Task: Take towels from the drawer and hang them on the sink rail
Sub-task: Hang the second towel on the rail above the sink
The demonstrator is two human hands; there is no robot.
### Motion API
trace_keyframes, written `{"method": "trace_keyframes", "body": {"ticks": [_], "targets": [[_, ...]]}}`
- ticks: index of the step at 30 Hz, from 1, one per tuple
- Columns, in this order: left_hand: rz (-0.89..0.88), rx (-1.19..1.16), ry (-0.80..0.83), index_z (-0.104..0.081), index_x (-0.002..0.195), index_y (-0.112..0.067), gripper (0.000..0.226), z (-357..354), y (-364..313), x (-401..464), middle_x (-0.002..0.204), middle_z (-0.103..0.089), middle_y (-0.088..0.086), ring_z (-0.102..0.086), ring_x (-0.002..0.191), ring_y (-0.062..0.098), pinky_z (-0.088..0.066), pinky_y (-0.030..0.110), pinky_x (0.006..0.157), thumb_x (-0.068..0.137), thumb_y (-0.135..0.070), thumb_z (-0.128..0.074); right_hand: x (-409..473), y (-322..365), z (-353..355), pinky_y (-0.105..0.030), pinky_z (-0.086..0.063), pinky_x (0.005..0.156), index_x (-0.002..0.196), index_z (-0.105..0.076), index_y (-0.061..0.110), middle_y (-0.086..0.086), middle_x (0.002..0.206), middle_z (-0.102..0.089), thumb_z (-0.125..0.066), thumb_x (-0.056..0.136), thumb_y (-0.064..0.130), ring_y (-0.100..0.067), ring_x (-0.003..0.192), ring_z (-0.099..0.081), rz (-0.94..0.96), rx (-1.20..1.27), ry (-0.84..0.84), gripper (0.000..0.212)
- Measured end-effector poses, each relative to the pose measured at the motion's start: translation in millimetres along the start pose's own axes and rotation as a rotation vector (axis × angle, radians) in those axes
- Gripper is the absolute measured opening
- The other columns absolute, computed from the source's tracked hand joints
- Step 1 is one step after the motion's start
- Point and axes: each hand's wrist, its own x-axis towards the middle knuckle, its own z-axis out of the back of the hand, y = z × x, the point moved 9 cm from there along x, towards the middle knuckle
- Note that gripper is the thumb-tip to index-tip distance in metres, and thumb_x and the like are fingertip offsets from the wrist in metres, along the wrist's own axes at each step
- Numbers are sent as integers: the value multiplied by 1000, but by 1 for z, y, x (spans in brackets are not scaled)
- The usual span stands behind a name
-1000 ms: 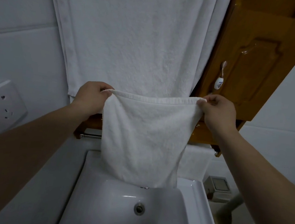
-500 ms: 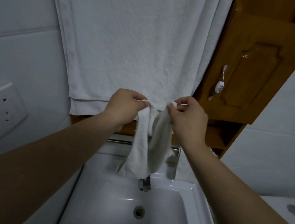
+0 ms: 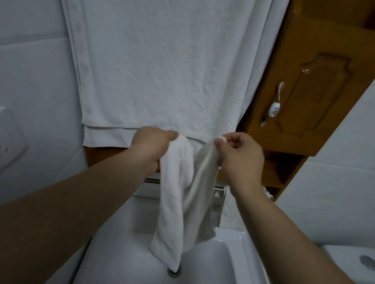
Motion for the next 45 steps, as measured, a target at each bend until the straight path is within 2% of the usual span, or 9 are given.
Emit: {"method": "trace_keyframes", "body": {"ticks": [3,7,11,14,20,33,38,41,45], "targets": [[99,-147,-44,-65,115,-1,35,22,15,9,101,-71,15,-70,85,29,-60,42,65,85,-18,-75,13,-29,22,-39,-58,77,87,-71,20,-1,84,-69,-72,88,27,-25,86,-67,-225,113,-52,7],[160,-148,-90,-65,115,-3,53,33,33,10,108,-70,15,-68,92,34,-57,51,84,73,-27,-84,12,-49,26,-34,-54,69,87,-70,17,-2,89,-68,-70,89,24,-23,88,-64,-296,32,-14,7],[187,-205,-123,-63,121,-6,67,33,53,10,117,-67,12,-64,103,32,-52,46,95,64,-32,-87,0,-49,12,-43,-58,77,84,-69,18,-1,83,-68,-71,86,25,-20,82,-64,-216,-50,42,8],[194,-237,-86,-62,123,-9,80,19,56,1,121,-66,9,-62,107,30,-49,45,98,54,-41,-87,-9,-36,6,-32,-53,69,86,-66,23,5,79,-65,-70,88,26,-11,75,-61,-107,-103,11,5],[44,-142,13,-73,95,-14,20,-12,46,-29,108,-72,5,-64,105,26,-50,44,99,84,-30,-75,-39,-15,-21,-30,-55,65,83,-65,26,7,74,-64,-72,87,27,-10,69,-62,0,-48,63,8],[-172,-34,211,-70,112,-11,26,-40,24,-67,103,-75,4,-72,95,17,-56,33,88,97,-2,-52,-57,-8,-13,-8,-44,63,87,-70,27,12,80,-68,-71,86,20,1,76,-61,65,-5,23,7],[-128,-22,269,-68,117,-12,28,-47,26,-74,106,-74,2,-73,94,17,-59,32,83,97,-2,-51,-59,-1,1,-20,-51,71,92,-70,30,15,86,-67,-71,89,25,-1,81,-62,144,-36,-50,6],[-74,-61,267,-62,128,-12,33,-49,29,-77,120,-69,7,-70,103,23,-59,35,83,96,-7,-55,-63,9,-3,-13,-47,71,92,-69,31,17,88,-66,-71,89,24,2,83,-60,220,-80,18,8],[3,-167,248,-57,125,-17,31,-49,29,-85,104,-68,7,-69,97,23,-59,31,75,98,-3,-51,-75,14,-11,-1,-39,72,98,-70,25,19,91,-60,-70,90,21,9,80,-54,352,-243,101,9]]}}
